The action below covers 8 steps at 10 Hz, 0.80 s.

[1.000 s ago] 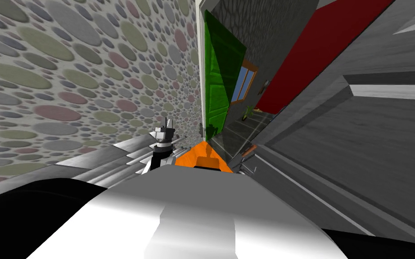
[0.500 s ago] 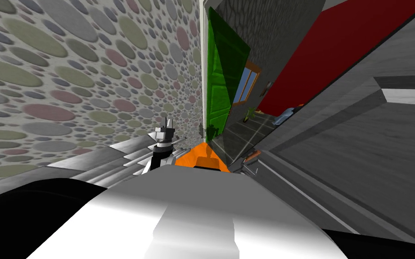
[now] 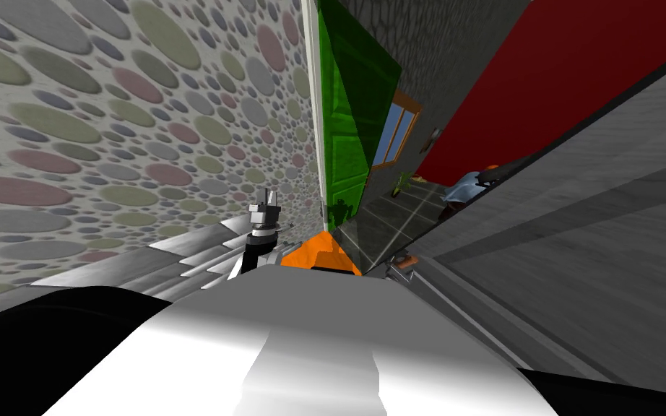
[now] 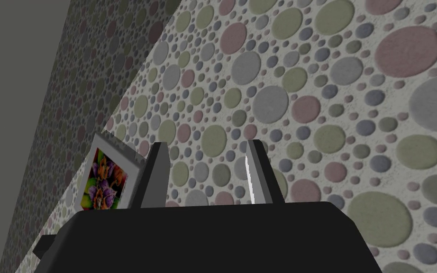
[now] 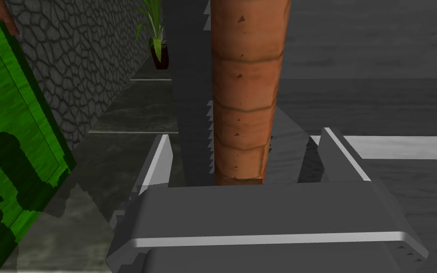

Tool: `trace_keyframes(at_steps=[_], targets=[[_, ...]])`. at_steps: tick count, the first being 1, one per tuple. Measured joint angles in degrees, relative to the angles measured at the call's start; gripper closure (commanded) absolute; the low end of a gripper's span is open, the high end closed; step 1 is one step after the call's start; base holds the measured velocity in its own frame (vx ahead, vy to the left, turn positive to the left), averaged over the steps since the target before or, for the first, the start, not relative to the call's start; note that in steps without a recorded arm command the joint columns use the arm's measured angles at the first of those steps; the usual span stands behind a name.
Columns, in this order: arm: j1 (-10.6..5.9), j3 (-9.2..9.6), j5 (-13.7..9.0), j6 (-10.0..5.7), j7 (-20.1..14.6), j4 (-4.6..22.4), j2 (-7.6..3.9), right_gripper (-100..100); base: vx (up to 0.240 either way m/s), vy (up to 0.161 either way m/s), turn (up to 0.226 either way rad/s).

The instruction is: Push the door open

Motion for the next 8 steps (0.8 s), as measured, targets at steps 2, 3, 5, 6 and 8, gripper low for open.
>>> trace_keyframes(at_steps=[2, 3, 5, 6, 8], targets=[[-0.03, -0.01, 0.0, -0.02, 0.0, 0.0, 0.02, 100, -0.017, 0.01, -0.007], [-0.11, -0.1, -0.1, 0.04, -0.1, 0.0, -0.09, 100, -0.013, 0.005, 0.015], [-0.21, -0.1, 0.0, 0.16, 0.0, 0.0, -0.15, 100, 0.0, 0.0, 0.0], [-0.21, -0.09, 0.0, 0.17, 0.0, 0.0, -0.15, 100, 0.0, 0.0, 0.0], [-0.03, -0.19, -0.3, 0.26, 0.0, 0.1, -0.03, 100, 0.145, -0.044, -0.038]])
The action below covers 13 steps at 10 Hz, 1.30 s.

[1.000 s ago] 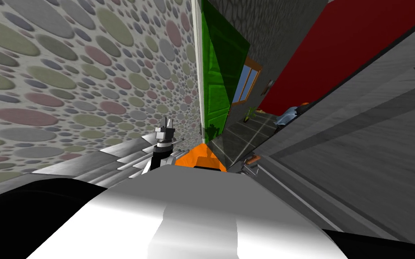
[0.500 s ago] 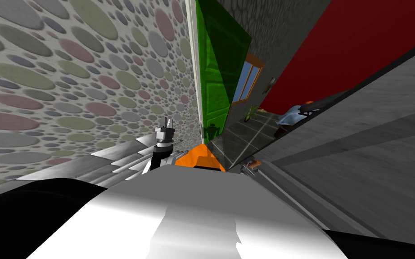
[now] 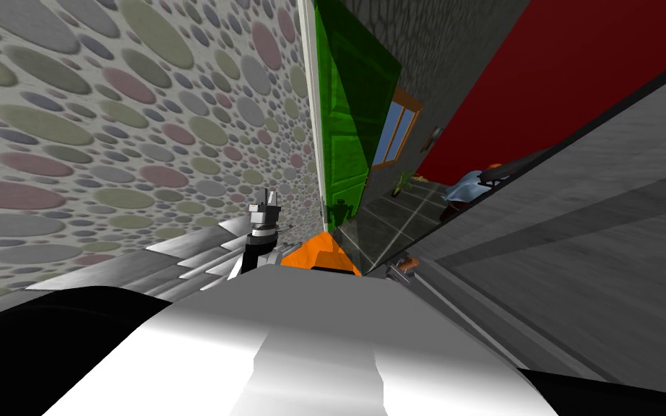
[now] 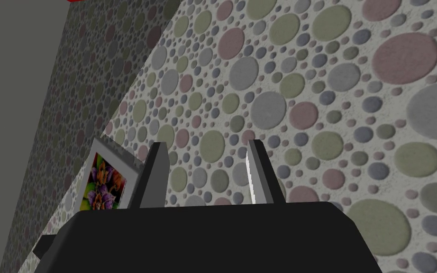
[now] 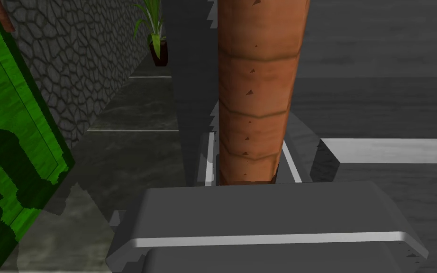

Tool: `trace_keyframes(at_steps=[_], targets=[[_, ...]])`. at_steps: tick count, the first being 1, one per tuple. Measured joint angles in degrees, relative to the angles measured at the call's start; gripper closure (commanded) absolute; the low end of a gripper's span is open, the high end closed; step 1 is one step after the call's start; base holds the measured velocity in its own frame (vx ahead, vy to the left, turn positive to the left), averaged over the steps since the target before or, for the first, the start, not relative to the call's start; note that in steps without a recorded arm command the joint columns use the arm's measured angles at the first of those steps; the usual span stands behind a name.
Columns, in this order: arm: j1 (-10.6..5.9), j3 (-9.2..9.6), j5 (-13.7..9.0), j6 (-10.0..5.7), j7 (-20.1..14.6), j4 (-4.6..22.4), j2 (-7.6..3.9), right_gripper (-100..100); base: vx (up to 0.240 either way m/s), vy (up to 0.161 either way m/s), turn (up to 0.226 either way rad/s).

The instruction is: Push the door open

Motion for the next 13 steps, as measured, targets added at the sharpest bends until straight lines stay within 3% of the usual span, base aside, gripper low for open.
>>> trace_keyframes(at_steps=[2, 4, 10, 11, 12, 13], targets=[[-0.07, -0.51, -0.6, -0.26, -0.4, 1.0, -0.39, 100, 0.157, -0.086, -0.034], [0.5, -1.39, -1.5, 0.15, 0.2, -0.3, -0.63, 100, 0.18, -0.106, -0.037], [0.26, -4.98, -5.0, -0.18, 0.7, -0.6, -1.23, 100, 0.188, -0.121, -0.057], [0.35, -5.72, -5.8, 0.15, 1.1, -1.1, -1.09, 100, 0.153, -0.136, -0.048], [0.07, -6.04, -6.0, -0.56, 0.7, -0.2, -0.97, 100, 0.174, -0.114, -0.071], [0.56, -6.67, -6.8, -0.16, 1.3, -1.4, -0.49, 100, 0.175, -0.101, -0.063]])
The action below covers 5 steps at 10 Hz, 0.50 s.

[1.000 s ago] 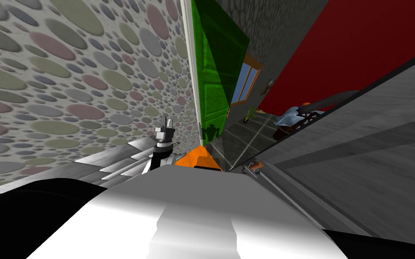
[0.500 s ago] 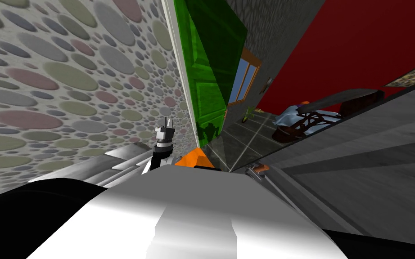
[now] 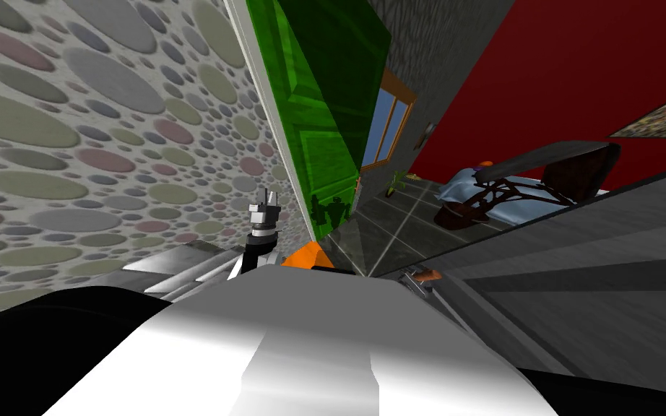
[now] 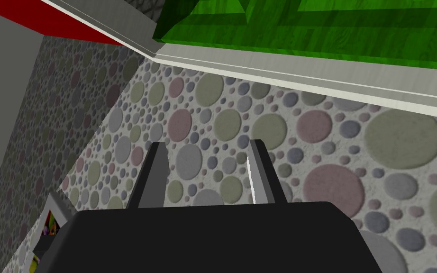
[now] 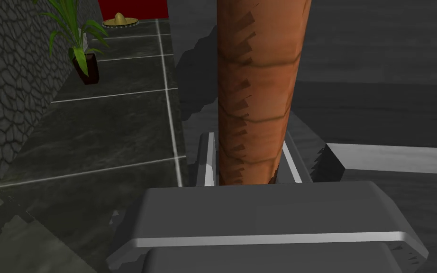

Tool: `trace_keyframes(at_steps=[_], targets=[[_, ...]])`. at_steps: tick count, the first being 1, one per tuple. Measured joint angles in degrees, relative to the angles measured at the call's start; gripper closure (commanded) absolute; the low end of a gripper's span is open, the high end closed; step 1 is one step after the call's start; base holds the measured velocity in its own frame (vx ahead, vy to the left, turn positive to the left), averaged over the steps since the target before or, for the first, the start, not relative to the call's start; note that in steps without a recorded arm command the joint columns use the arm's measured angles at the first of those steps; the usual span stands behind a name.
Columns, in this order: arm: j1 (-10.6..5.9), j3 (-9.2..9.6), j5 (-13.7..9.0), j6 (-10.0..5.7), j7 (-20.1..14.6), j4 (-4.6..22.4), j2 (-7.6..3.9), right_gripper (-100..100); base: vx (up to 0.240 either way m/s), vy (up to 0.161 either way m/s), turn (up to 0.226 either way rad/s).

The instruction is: Push the door open

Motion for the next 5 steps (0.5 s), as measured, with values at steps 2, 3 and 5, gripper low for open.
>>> trace_keyframes(at_steps=[2, 3, 5], targets=[[0.4, -1.19, -1.1, -0.01, -0.1, -0.1, -0.07, 100, 0.162, -0.093, -0.036], [0.53, -1.77, -1.6, -0.11, -0.1, -0.2, 0.02, 100, 0.151, -0.126, -0.067], [0.26, -3.05, -2.8, -0.23, 0.8, -0.5, 1.18, 100, 0.199, -0.126, -0.079]])
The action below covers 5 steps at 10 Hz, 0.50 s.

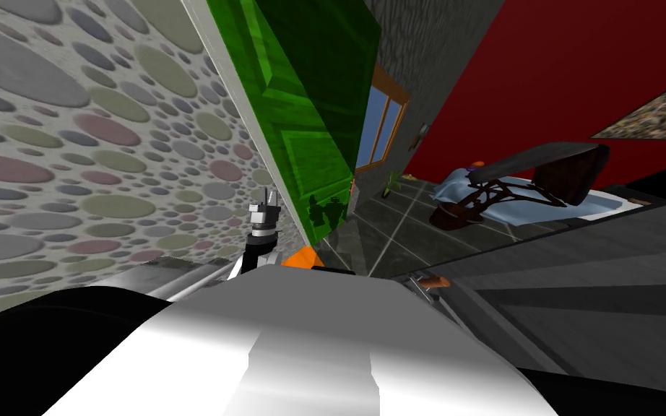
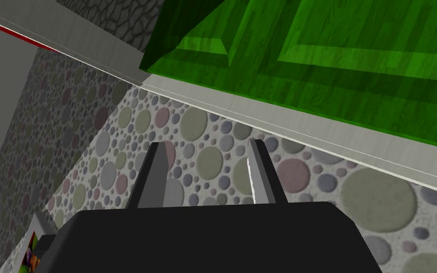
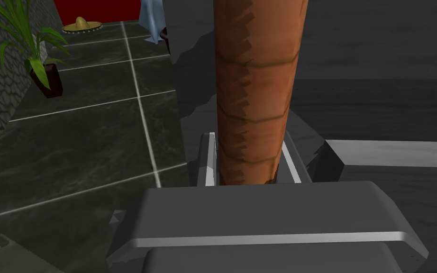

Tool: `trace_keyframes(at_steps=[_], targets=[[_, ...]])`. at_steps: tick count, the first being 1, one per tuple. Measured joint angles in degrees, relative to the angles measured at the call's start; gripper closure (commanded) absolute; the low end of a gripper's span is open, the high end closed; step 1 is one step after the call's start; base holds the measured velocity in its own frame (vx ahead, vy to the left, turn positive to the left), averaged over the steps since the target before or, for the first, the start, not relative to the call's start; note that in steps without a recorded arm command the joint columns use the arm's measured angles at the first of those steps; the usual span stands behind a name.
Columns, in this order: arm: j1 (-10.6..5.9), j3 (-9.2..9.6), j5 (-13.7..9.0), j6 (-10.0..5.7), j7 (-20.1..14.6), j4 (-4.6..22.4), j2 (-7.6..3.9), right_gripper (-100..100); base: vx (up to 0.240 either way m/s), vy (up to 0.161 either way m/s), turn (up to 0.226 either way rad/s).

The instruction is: Push the door open

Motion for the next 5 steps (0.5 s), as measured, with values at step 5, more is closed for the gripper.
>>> trace_keyframes(at_steps=[5], targets=[[1.34, -3.13, -2.6, -0.51, 0.2, -0.7, 1.33, 100, 0.181, -0.084, -0.057]])
